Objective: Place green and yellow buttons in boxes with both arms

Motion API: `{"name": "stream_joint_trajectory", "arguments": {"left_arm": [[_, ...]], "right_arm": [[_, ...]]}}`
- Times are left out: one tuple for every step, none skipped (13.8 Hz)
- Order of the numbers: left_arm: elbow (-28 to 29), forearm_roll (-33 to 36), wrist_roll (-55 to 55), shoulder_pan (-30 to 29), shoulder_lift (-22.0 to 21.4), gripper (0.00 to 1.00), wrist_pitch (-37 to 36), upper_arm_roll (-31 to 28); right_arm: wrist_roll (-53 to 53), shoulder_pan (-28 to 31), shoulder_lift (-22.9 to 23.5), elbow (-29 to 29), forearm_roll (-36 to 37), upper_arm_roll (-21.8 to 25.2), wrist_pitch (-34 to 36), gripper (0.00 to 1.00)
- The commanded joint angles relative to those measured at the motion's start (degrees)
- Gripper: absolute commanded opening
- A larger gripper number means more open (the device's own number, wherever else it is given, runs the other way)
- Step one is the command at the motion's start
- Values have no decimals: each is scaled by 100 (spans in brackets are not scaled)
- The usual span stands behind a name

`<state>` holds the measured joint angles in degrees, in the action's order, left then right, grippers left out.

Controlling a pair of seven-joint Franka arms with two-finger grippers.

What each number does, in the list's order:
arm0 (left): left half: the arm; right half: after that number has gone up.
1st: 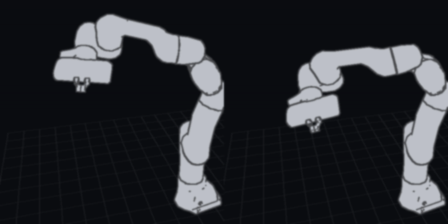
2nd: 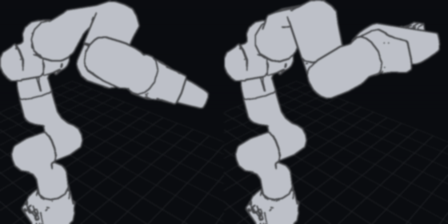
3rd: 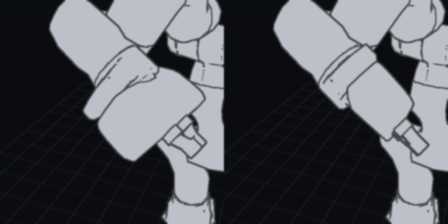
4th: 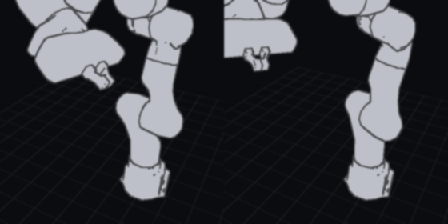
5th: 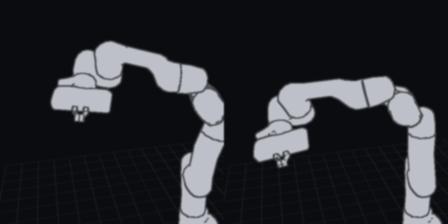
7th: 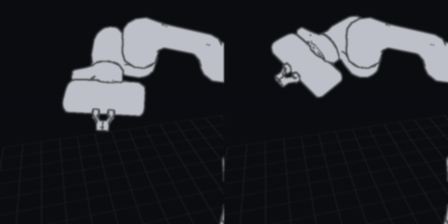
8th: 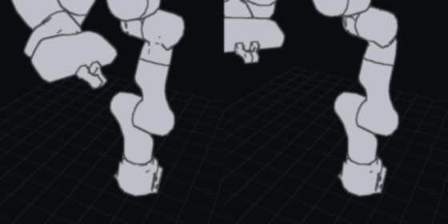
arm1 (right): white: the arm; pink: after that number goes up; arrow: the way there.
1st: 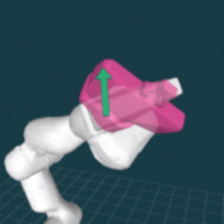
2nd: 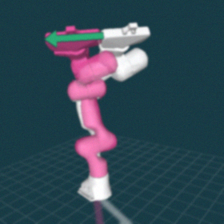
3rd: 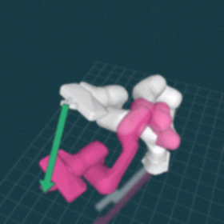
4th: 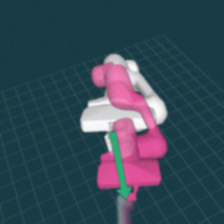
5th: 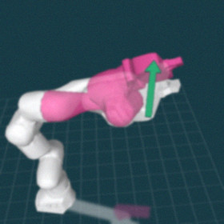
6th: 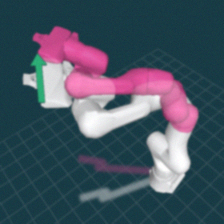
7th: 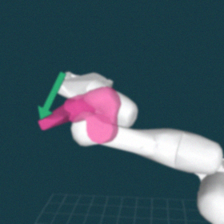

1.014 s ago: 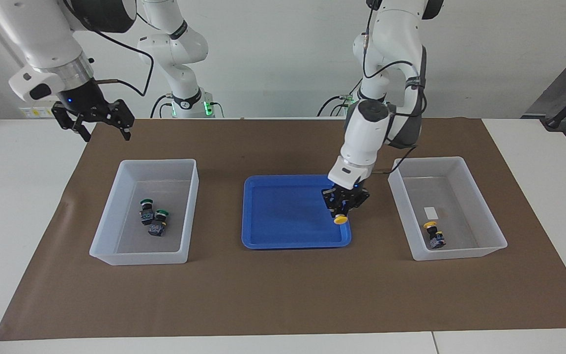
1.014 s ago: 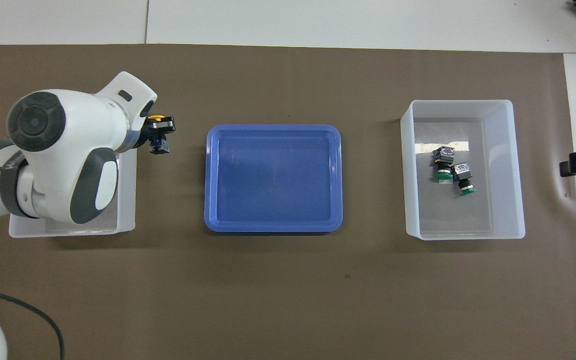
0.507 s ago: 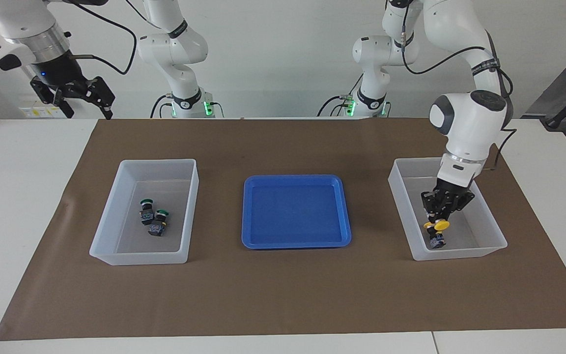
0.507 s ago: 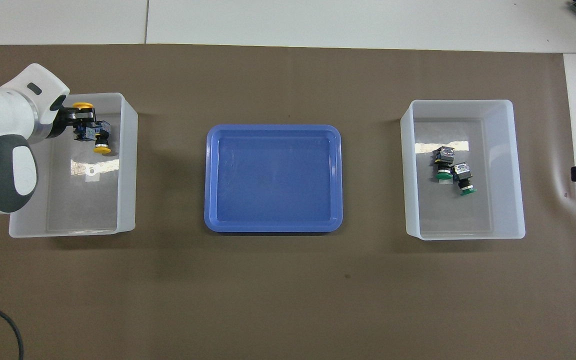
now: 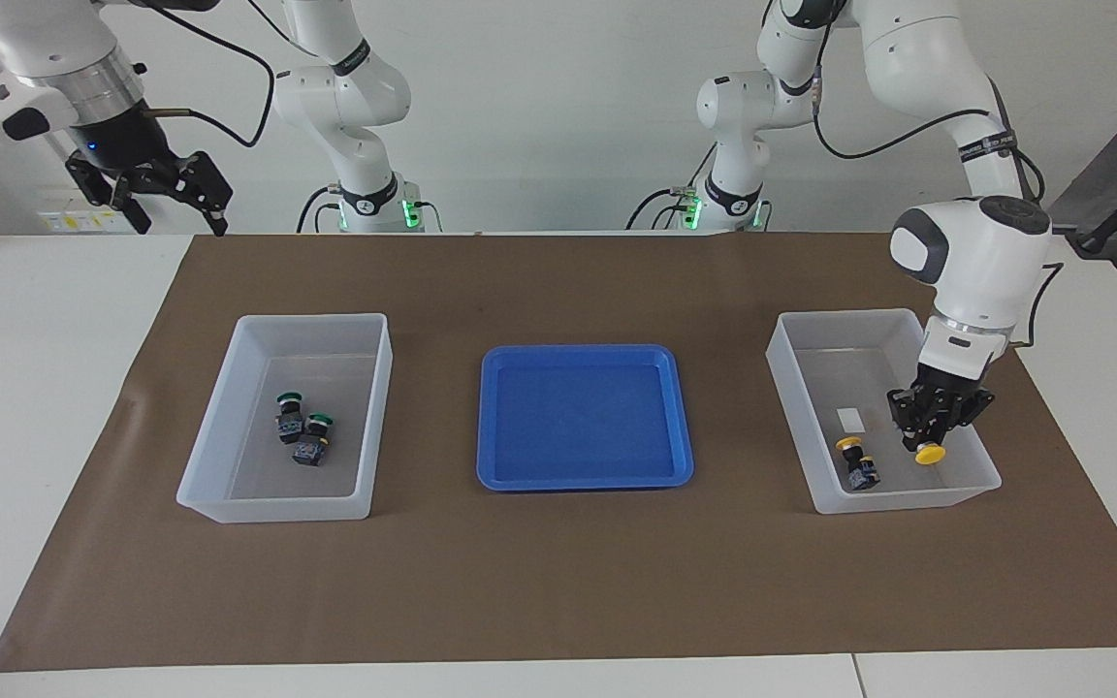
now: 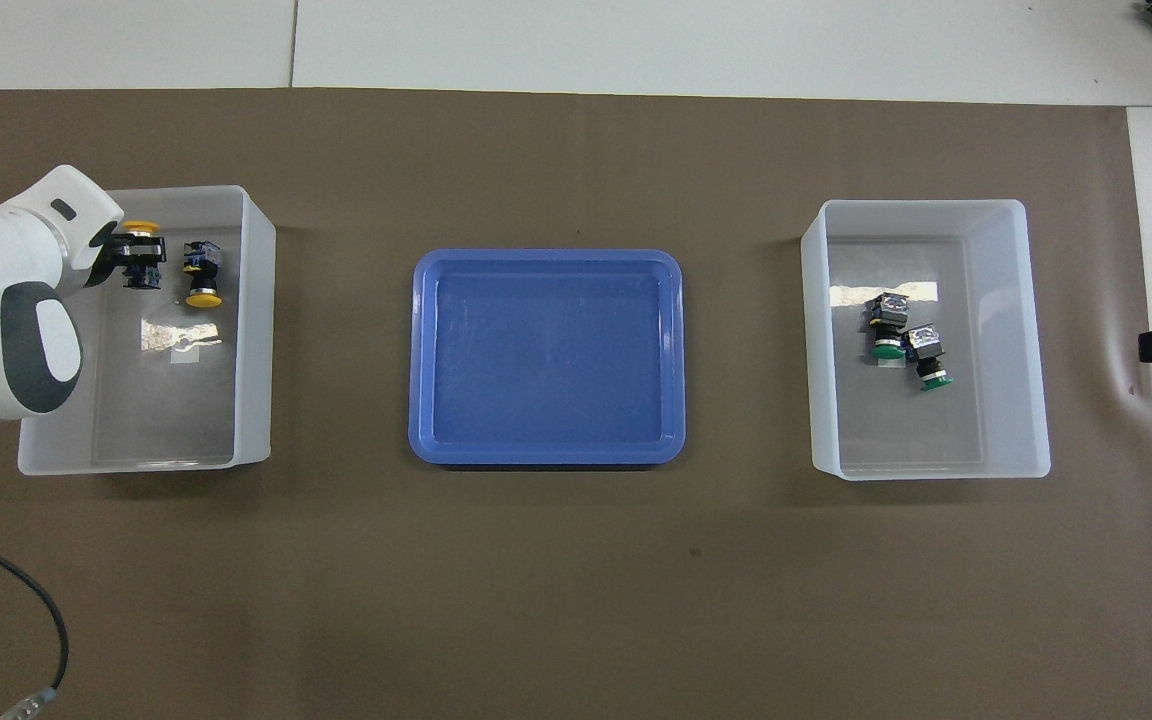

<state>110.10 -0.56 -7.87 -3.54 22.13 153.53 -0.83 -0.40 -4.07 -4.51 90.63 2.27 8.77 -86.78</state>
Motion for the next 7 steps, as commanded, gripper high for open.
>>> {"name": "stream_joint_trajectory", "arguments": {"left_arm": [[-6,-6,-92,-42,63,80,160,40],[3,-15,-75,-24,63,99,134,40],[-6,-15,-57,2,46,100,99,31],[-6,-15,-48,20,28,100,90,39],[-6,-15,-74,28,2,100,81,40],[-6,-15,-74,46,-51,100,29,40],[12,-6,-74,64,-243,100,-155,40]], "right_arm": [[-179,-155,-121,218,125,-51,-147,100],[-188,-173,-129,236,90,-51,-147,100],[-258,-165,-129,253,46,-51,-138,100],[-311,-173,-129,262,46,-51,-138,100],[-311,-173,-129,262,46,-51,-138,100],[-311,-173,-129,271,46,-51,-138,100],[-294,-165,-129,271,46,-51,-120,100]]}}
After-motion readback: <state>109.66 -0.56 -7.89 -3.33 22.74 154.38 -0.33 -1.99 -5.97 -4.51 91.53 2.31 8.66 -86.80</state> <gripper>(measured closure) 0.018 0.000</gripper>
